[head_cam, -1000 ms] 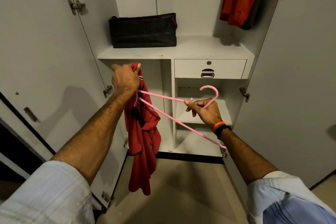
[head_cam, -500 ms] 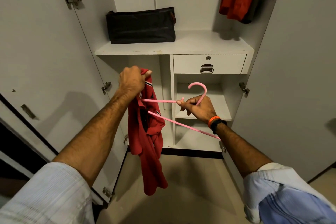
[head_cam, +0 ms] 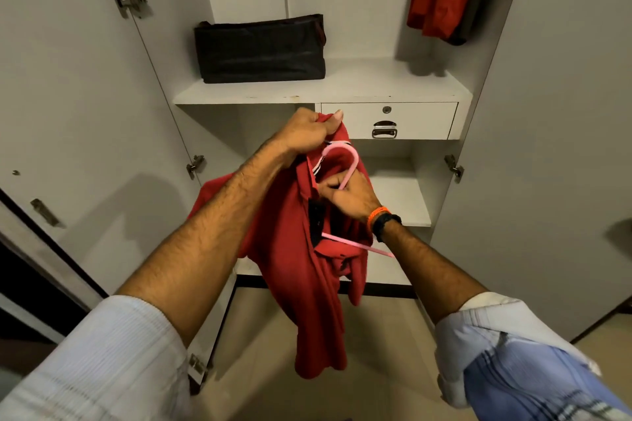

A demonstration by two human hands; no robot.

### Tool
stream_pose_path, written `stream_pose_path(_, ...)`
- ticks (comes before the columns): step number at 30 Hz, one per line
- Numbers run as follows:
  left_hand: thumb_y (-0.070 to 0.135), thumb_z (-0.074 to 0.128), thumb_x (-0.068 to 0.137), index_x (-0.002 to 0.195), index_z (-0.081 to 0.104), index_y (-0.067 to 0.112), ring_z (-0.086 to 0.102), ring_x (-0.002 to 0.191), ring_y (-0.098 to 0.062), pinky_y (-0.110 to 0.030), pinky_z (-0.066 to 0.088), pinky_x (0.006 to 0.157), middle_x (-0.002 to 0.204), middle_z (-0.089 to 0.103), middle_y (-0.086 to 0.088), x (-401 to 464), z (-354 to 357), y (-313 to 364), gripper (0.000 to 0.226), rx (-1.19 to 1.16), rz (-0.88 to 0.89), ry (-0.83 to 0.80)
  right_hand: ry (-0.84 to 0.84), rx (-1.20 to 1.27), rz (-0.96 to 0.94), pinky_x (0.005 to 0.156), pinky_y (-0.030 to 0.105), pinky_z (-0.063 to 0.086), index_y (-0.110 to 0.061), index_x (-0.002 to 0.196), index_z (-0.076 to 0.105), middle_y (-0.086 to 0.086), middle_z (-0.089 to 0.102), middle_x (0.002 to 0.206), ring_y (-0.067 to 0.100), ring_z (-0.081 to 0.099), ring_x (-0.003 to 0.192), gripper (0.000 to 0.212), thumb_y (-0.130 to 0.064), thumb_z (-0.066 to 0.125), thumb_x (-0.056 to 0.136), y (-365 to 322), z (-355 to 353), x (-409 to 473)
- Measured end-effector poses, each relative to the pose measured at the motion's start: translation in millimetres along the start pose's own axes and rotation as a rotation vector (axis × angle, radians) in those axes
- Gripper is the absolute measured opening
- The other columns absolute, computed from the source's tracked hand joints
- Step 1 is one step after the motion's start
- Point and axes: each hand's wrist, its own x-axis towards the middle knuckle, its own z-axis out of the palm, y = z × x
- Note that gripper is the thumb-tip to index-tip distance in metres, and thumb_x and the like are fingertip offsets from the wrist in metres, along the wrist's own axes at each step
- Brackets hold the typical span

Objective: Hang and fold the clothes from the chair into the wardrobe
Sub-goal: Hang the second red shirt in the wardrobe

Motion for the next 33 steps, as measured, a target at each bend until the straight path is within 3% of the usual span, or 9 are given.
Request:
stream_pose_path(4, 0.072, 0.047, 0.087, 0.059, 0.062, 0.016, 0.050, 0.049, -0.011, -0.021, 0.040, 0.054, 0.055, 0.053, 0.006, -5.9, -13.1, -3.1, 0.064, 0.358, -0.003, -0.108, 0.013, 0.116, 0.003, 0.056, 0.020, 0.042, -0.029, 0.048, 0.067, -0.009, 0.062, 0.051, 0.001, 0.050, 0.047, 0.042, -0.019, 0.070, 0.089, 6.0, -5.4, -1.2)
stream_pose_path(6, 0.070, 0.039, 0.091, 0.063, 0.067, 0.019, 0.059, 0.065, -0.005, -0.023, 0.043, 0.066, 0.101, 0.070, 0.003, -7.2, -16.1, -12.5, 0.065, 0.522, 0.030, -0.110, 0.025, 0.150, 0.016, 0.057, 0.026, 0.043, -0.019, 0.054, 0.071, -0.003, 0.059, 0.051, 0.004, 0.046, 0.047, 0.035, -0.009, 0.067, 0.087, 9.9, -6.0, -1.2)
stream_pose_path(8, 0.067, 0.034, 0.095, 0.077, 0.072, 0.020, 0.062, 0.080, -0.009, -0.028, 0.044, 0.079, 0.095, 0.075, 0.002, -8.7, -19.0, -22.8, 0.064, 0.582, 0.037, -0.163, 0.042, 0.219, 0.061, 0.058, 0.026, 0.043, -0.005, 0.065, 0.074, 0.004, 0.059, 0.056, 0.006, 0.046, 0.050, 0.025, -0.005, 0.064, 0.088, 17.2, -6.0, -1.4)
stream_pose_path(13, 0.069, 0.035, 0.093, 0.053, 0.033, 0.021, 0.028, 0.045, -0.014, -0.027, 0.025, 0.050, 0.050, 0.032, 0.004, -15.9, -16.2, -32.8, 0.062, 0.636, 0.011, -0.259, 0.049, 0.360, 0.104, 0.049, 0.017, 0.037, -0.015, 0.066, 0.075, -0.003, 0.060, 0.053, 0.003, 0.045, 0.045, 0.032, -0.005, 0.061, 0.093, 20.2, -4.5, -2.9)
stream_pose_path(17, 0.076, 0.061, 0.074, 0.084, 0.073, 0.014, 0.064, 0.068, -0.021, -0.035, 0.052, 0.069, 0.077, 0.071, -0.001, -15.9, -23.9, -40.5, 0.063, 0.639, 0.096, -0.407, 0.050, 0.421, 0.074, 0.057, 0.024, 0.045, -0.016, 0.069, 0.076, 0.004, 0.065, 0.062, 0.010, 0.053, 0.054, 0.029, -0.009, 0.062, 0.093, 24.7, 2.8, -1.3)
stream_pose_path(21, 0.049, 0.076, 0.078, 0.099, 0.075, 0.027, 0.066, 0.086, -0.012, -0.035, 0.054, 0.083, 0.091, 0.073, 0.006, -21.1, -23.0, -50.7, 0.030, 0.557, 0.185, -0.288, -0.003, 0.466, 0.086, 0.058, 0.021, 0.041, -0.017, 0.066, 0.069, -0.009, 0.061, 0.057, 0.005, 0.053, 0.055, 0.028, -0.002, 0.058, 0.087, 18.2, 6.1, -3.6)
stream_pose_path(23, 0.056, 0.077, 0.074, 0.098, 0.076, 0.030, 0.067, 0.084, -0.010, -0.034, 0.056, 0.083, 0.089, 0.074, 0.008, -24.8, -22.5, -54.4, 0.036, 0.574, 0.213, -0.191, -0.038, 0.546, 0.149, 0.058, 0.024, 0.040, -0.012, 0.074, 0.069, 0.001, 0.061, 0.066, 0.012, 0.054, 0.063, 0.014, -0.017, 0.057, 0.079, 17.5, 4.1, -5.0)
stream_pose_path(29, 0.096, 0.053, 0.049, 0.081, 0.078, 0.030, 0.070, 0.078, -0.015, -0.042, 0.058, 0.079, 0.080, 0.075, 0.008, -30.2, -30.0, -68.7, 0.077, 0.657, 0.237, -0.027, -0.365, 0.741, 0.413, 0.086, 0.046, 0.054, -0.014, 0.106, 0.069, 0.010, 0.067, 0.103, 0.027, 0.064, 0.093, 0.060, -0.065, 0.062, 0.075, 43.8, 0.1, -13.2)
stream_pose_path(33, 0.071, 0.073, 0.066, 0.097, 0.077, 0.036, 0.067, 0.085, -0.013, -0.038, 0.056, 0.085, 0.097, 0.076, 0.011, -36.8, -34.1, -71.4, 0.047, 0.666, 0.198, -0.021, -0.287, 1.015, 0.519, 0.088, 0.048, 0.055, -0.005, 0.105, 0.067, 0.012, 0.066, 0.097, 0.025, 0.065, 0.088, 0.056, -0.056, 0.063, 0.083, 56.2, 1.1, -11.2)
